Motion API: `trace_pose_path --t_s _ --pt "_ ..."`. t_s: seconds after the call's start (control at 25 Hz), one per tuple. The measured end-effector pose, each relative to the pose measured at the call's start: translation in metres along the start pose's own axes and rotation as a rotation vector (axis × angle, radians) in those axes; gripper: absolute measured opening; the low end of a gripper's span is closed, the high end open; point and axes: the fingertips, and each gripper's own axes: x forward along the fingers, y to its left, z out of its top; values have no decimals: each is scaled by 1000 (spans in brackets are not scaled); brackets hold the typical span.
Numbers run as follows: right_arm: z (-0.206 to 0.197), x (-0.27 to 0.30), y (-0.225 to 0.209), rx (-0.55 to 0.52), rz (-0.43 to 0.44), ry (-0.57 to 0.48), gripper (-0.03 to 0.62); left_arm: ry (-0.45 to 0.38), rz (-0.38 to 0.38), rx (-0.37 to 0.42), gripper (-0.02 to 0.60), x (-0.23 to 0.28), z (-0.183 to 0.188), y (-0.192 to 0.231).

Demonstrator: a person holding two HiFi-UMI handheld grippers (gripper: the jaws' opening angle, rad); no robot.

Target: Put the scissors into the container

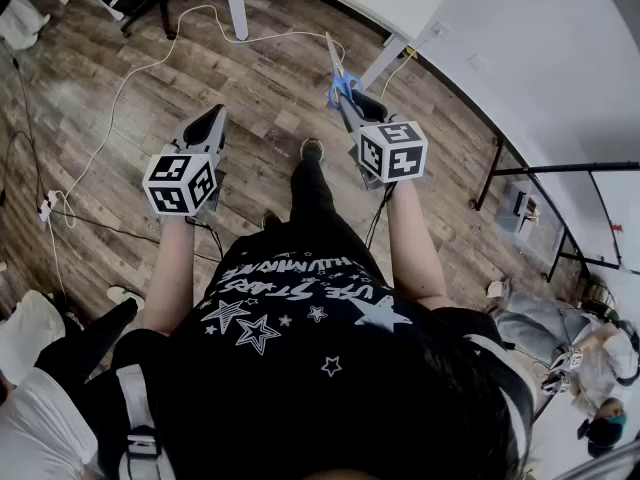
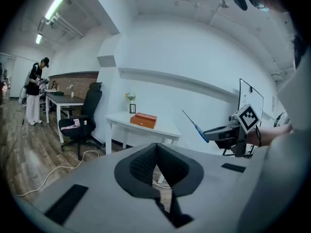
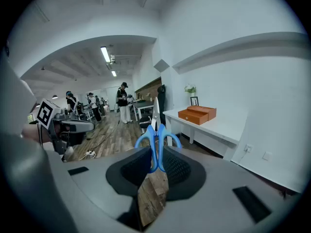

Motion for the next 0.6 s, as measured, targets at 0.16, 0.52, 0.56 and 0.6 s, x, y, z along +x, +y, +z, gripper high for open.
trace_pose_path --t_s 0.16,0.52,0.56,0.6 --pt "-2 -2 6 0 6 4 98 9 8 -3 18 -7 -4 2" --pt "1 5 -5 21 3 5 98 22 15 -23 18 5 -3 9" --pt "2 6 -8 24 1 1 98 22 14 -22 18 8 -2 8" --pt "2 6 -10 26 1 -4 98 21 13 -21 18 11 -2 8"
